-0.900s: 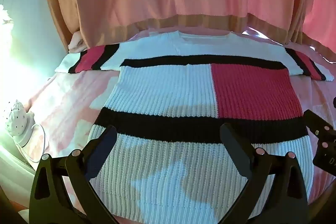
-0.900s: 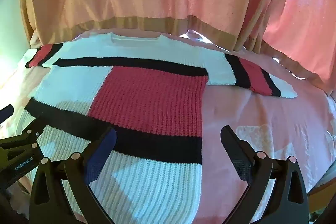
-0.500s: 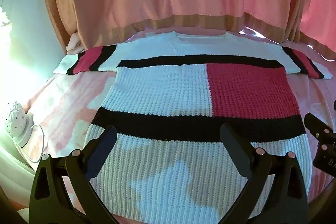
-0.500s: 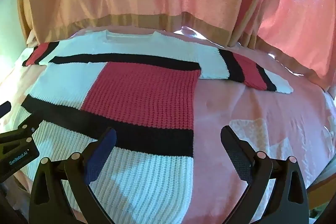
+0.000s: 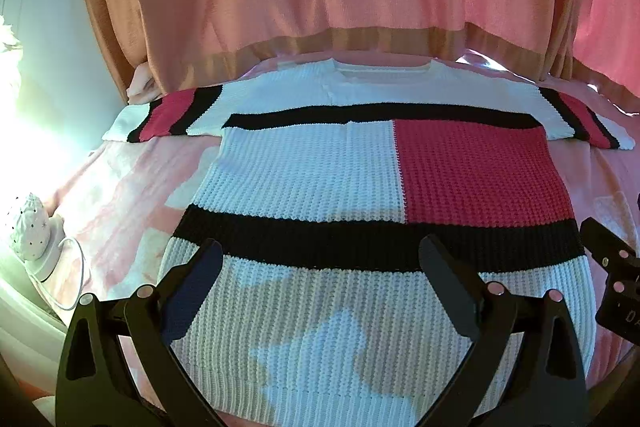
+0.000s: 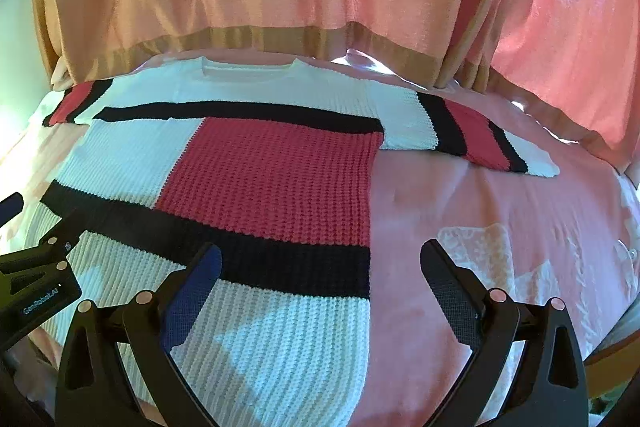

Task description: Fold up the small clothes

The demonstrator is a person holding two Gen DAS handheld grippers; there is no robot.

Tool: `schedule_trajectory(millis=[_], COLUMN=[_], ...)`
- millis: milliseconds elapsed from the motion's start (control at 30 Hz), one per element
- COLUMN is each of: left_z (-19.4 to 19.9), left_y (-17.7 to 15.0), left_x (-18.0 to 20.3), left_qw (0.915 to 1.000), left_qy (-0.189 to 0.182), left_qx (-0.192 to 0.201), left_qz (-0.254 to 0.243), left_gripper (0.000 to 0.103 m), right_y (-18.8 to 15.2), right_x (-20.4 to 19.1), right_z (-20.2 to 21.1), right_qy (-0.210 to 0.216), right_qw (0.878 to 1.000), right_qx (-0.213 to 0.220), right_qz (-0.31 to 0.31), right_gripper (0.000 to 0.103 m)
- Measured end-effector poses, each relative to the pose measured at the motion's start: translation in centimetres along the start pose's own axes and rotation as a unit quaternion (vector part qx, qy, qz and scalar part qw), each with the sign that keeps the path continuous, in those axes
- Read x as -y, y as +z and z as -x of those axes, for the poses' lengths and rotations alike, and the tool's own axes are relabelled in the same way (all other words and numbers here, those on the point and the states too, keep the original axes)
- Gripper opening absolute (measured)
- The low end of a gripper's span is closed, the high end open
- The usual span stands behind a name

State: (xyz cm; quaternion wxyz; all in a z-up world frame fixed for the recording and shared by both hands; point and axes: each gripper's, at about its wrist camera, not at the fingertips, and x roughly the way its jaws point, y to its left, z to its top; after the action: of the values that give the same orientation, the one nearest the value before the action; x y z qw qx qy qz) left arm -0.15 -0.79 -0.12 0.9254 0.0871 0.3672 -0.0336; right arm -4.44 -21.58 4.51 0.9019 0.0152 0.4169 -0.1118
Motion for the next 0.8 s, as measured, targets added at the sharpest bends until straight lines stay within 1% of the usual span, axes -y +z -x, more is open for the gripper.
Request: schedule_trajectory(millis=[800], left_z=[-0.07], left_y=[-0.26], left_x=[0.11], left_qw=[1.0000], left_qy=[-0.001], left_qx=[0.001], left_qz=[0.000], left_gripper=[0.096], right_y=[-0.01], right_x=[-0.16], right_z=[0.10], right_qy=[0.001], right_qw=[1.000], right_qx=[0.000], right_qz=[0.000], right_gripper=[0.098])
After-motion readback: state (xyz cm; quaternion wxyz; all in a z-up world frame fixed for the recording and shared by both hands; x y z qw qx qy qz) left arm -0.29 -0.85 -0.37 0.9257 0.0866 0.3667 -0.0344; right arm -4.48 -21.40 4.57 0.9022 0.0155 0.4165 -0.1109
